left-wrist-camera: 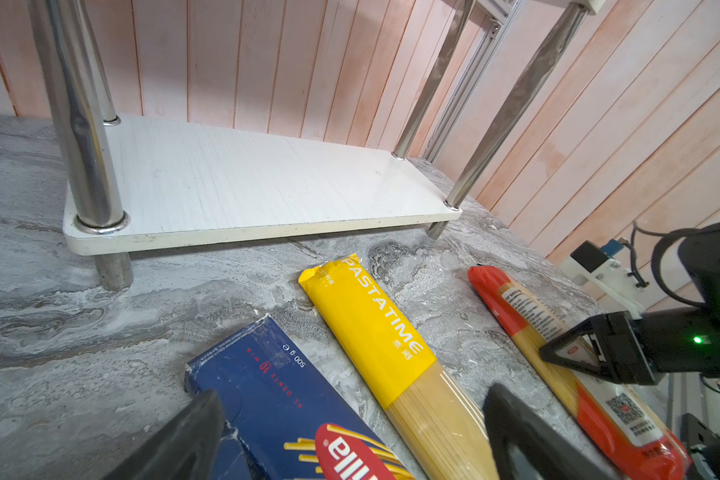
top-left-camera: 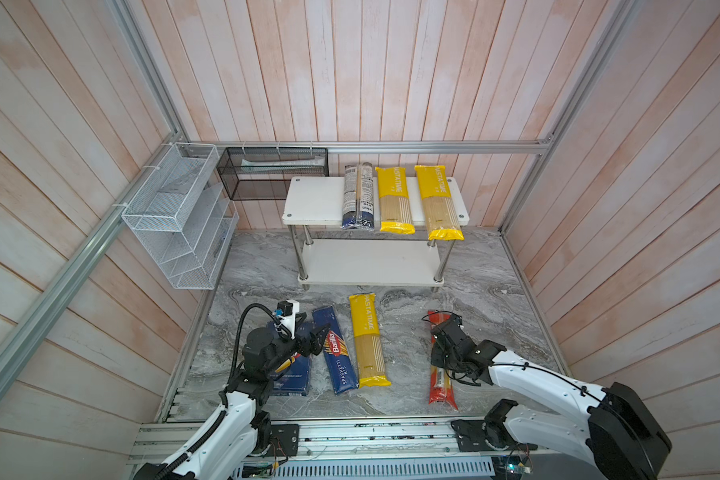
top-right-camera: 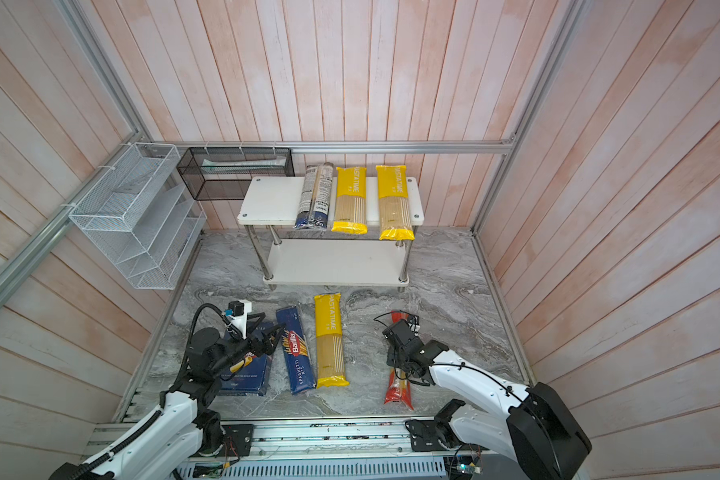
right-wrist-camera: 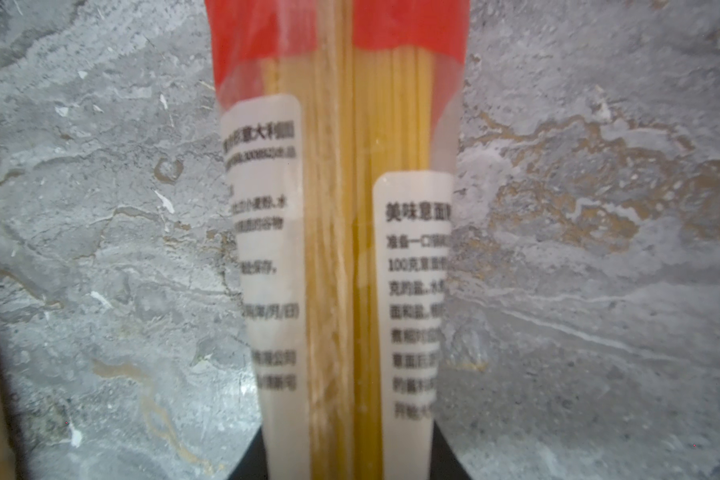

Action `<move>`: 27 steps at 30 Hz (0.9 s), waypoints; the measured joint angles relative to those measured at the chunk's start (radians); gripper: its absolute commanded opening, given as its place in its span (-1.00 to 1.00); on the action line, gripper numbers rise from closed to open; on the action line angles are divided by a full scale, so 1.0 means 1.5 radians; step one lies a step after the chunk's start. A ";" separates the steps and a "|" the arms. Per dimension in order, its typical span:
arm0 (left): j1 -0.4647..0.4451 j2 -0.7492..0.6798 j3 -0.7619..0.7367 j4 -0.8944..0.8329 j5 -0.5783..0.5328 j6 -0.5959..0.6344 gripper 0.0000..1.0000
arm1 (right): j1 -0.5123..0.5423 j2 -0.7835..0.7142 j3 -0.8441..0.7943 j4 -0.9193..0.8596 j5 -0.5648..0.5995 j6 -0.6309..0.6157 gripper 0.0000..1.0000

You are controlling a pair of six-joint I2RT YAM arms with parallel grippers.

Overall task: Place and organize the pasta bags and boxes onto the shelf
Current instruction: 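Close the right gripper around the red spaghetti pack's end, then lift the red spaghetti pack upright off the table with the right gripper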

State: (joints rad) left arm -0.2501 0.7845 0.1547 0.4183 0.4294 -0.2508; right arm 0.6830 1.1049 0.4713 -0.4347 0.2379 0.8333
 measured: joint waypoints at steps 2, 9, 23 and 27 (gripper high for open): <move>0.000 0.000 0.000 -0.003 -0.001 0.000 0.99 | 0.000 -0.007 0.000 -0.002 -0.001 -0.003 -0.46; 0.000 -0.001 0.038 -0.063 -0.032 0.001 0.99 | 0.001 -0.063 0.000 -0.022 -0.002 -0.013 -0.56; 0.001 -0.053 0.082 -0.171 -0.146 0.020 0.99 | 0.001 -0.119 0.001 -0.025 -0.017 -0.035 -0.64; 0.005 -0.056 0.082 -0.175 -0.150 0.026 0.99 | 0.001 -0.115 0.020 -0.031 -0.033 -0.045 -0.65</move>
State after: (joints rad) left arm -0.2428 0.6998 0.2779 0.1558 0.2047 -0.2123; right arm 0.6849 0.9321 0.5011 -0.4805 0.1883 0.7654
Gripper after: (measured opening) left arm 0.996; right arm 0.250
